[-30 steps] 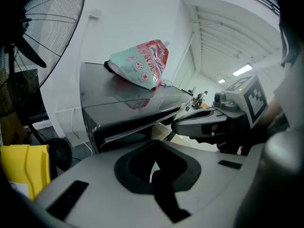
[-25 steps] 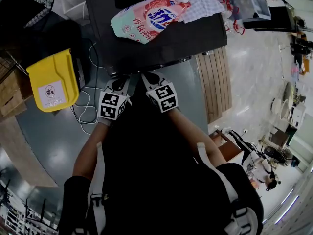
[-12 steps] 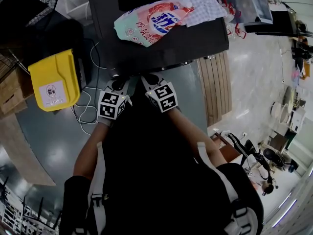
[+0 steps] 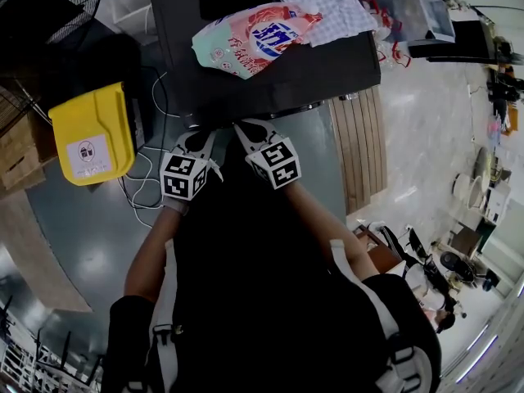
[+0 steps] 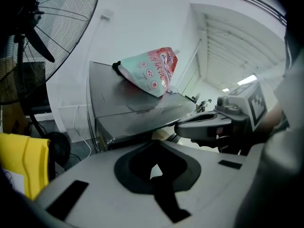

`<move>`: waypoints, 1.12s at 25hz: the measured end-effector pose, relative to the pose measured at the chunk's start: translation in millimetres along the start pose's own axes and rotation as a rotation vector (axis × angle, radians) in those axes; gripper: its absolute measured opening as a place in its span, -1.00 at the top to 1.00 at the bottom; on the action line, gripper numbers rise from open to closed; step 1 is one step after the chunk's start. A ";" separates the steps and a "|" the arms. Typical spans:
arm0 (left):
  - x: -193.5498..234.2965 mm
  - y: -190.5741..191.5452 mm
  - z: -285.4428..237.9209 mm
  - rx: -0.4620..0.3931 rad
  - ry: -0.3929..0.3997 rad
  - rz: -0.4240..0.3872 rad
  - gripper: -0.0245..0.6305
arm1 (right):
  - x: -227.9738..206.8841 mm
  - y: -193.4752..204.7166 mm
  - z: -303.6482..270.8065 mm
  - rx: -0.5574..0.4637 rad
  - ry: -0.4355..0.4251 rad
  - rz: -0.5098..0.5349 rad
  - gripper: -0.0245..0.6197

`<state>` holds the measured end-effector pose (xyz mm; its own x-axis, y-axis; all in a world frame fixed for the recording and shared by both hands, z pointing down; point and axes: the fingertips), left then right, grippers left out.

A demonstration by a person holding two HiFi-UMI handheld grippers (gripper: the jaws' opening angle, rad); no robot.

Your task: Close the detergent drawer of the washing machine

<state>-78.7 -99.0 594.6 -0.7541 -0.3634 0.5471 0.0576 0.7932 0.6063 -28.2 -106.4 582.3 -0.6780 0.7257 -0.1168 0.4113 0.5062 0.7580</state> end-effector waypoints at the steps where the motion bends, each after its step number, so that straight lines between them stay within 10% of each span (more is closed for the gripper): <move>1: -1.6 -1.8 1.5 -0.004 0.000 0.000 0.89 | -1.2 -1.6 3.1 -0.002 -0.001 -0.006 0.88; 15: -26.4 -81.0 44.8 -0.168 0.020 -0.015 0.89 | -28.5 -61.8 68.3 -0.151 0.054 -0.070 0.88; 28: -76.5 -190.3 88.3 -0.368 0.006 -0.205 0.89 | -67.1 -156.2 145.9 -0.339 0.138 0.082 0.87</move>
<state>-89.7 -179.0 386.4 -0.7705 -0.4995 0.3961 0.1371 0.4770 0.8682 42.0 -166.2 378.0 -0.7367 0.6759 0.0229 0.2577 0.2493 0.9335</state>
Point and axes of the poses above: the fingertips, and each gripper's own axes: z backward along the fingers, x to its left, y out of its underside, and after that the axes turned 12 degrees about z, right-handed
